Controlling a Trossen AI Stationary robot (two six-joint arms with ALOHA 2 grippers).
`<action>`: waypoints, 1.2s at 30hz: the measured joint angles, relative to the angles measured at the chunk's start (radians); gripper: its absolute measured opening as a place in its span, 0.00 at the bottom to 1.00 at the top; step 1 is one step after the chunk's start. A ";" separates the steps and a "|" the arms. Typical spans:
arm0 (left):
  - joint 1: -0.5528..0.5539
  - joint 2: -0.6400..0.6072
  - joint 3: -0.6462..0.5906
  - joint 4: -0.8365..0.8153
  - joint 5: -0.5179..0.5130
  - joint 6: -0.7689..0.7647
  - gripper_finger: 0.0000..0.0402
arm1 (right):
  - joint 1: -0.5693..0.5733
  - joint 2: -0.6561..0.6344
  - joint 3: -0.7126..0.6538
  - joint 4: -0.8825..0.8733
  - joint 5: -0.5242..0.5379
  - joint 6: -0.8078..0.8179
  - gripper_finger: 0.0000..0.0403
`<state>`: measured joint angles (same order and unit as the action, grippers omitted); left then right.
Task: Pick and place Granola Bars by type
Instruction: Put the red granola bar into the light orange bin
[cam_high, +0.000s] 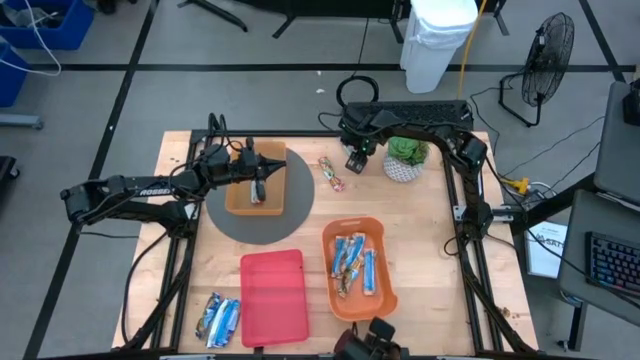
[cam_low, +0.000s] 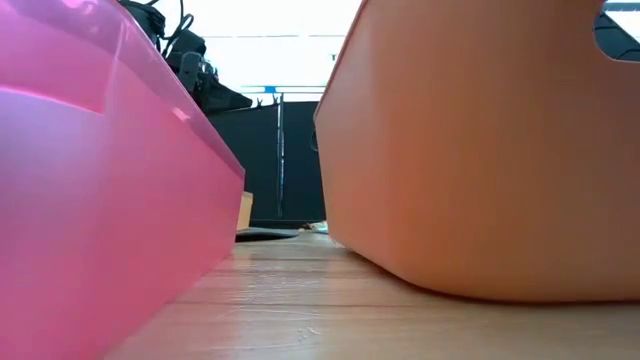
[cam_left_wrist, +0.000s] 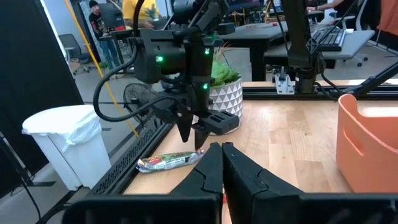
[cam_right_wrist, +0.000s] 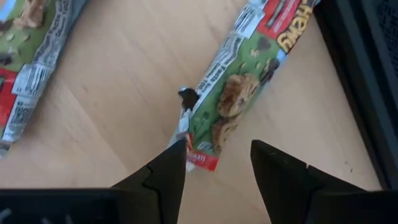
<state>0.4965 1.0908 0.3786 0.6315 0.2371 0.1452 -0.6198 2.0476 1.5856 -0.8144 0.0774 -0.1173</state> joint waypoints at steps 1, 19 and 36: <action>0.000 0.000 0.000 0.000 0.000 0.000 0.03 | 0.002 0.000 0.000 -0.007 0.000 0.000 0.42; 0.000 0.000 0.000 0.009 0.000 -0.024 0.05 | 0.023 0.097 0.005 -0.023 -0.102 -0.025 0.42; 0.000 0.000 0.000 -0.002 -0.001 -0.020 0.01 | 0.049 0.024 -0.003 0.024 -0.111 -0.143 0.02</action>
<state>0.4965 1.0908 0.3786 0.6300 0.2360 0.1253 -0.5706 2.0713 1.5829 -0.7900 -0.0333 -0.2607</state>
